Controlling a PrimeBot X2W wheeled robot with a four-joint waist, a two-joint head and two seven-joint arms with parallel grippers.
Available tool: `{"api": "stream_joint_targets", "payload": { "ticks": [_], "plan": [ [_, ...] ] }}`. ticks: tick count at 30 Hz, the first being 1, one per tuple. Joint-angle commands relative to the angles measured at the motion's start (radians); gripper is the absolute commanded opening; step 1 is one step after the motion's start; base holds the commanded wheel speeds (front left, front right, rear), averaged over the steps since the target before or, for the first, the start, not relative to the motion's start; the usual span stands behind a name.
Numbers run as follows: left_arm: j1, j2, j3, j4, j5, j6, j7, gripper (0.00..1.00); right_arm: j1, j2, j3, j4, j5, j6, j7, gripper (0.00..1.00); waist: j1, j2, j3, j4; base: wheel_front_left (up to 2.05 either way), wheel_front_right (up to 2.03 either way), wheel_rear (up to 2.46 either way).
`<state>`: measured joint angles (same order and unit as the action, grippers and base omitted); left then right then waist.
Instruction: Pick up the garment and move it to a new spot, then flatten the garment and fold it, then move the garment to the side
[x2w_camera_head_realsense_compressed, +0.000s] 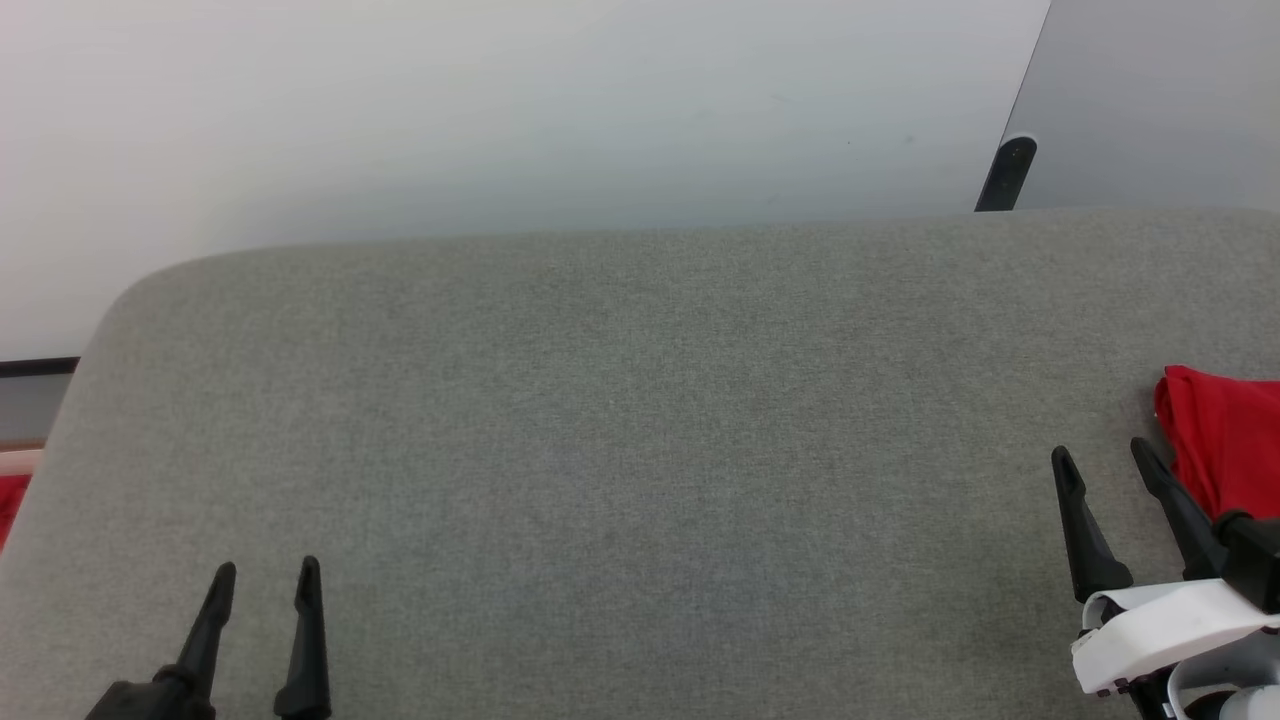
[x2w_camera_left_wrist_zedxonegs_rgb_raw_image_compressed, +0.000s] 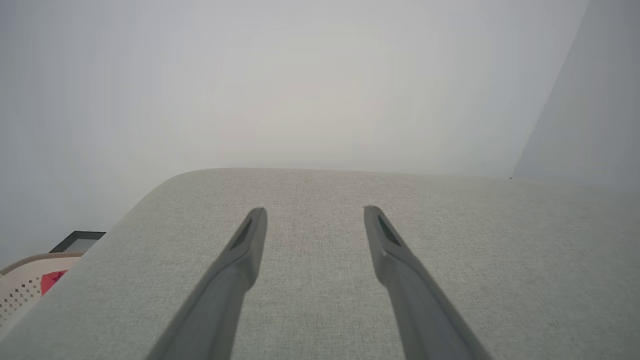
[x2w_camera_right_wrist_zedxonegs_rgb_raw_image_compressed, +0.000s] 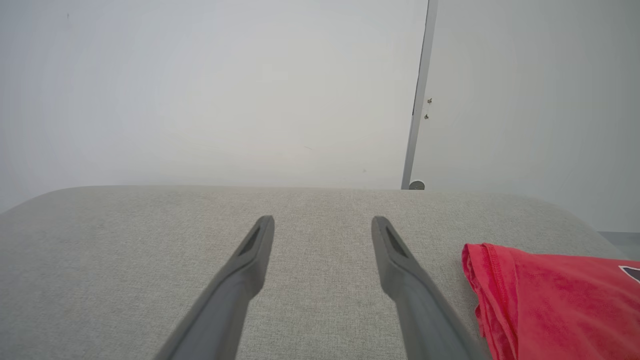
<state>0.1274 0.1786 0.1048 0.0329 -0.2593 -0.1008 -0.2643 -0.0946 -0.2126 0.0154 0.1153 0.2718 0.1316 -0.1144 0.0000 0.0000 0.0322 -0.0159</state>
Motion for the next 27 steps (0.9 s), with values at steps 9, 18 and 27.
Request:
{"api": "stream_joint_targets", "payload": {
  "ticks": [9,18,27],
  "plan": [
    [-0.016,0.000,0.007,0.006,0.003,0.002,0.001,1.00,-0.012,0.000,-0.005,0.001,0.002,-0.002,-0.002,1.00,0.0000,0.0000,0.006,-0.002,0.00,0.00,0.00],
    [-0.020,-0.004,0.012,0.001,0.010,-0.001,0.001,1.00,-0.018,0.004,-0.008,-0.007,-0.004,-0.002,0.002,1.00,0.0000,0.0000,0.013,0.000,0.00,0.00,0.00],
    [-0.013,-0.028,0.007,0.051,-0.032,-0.001,0.014,0.00,0.019,0.019,-0.008,0.037,0.037,0.000,0.009,0.00,0.0000,0.0000,0.014,0.000,0.00,0.00,0.00]
  ]
}}
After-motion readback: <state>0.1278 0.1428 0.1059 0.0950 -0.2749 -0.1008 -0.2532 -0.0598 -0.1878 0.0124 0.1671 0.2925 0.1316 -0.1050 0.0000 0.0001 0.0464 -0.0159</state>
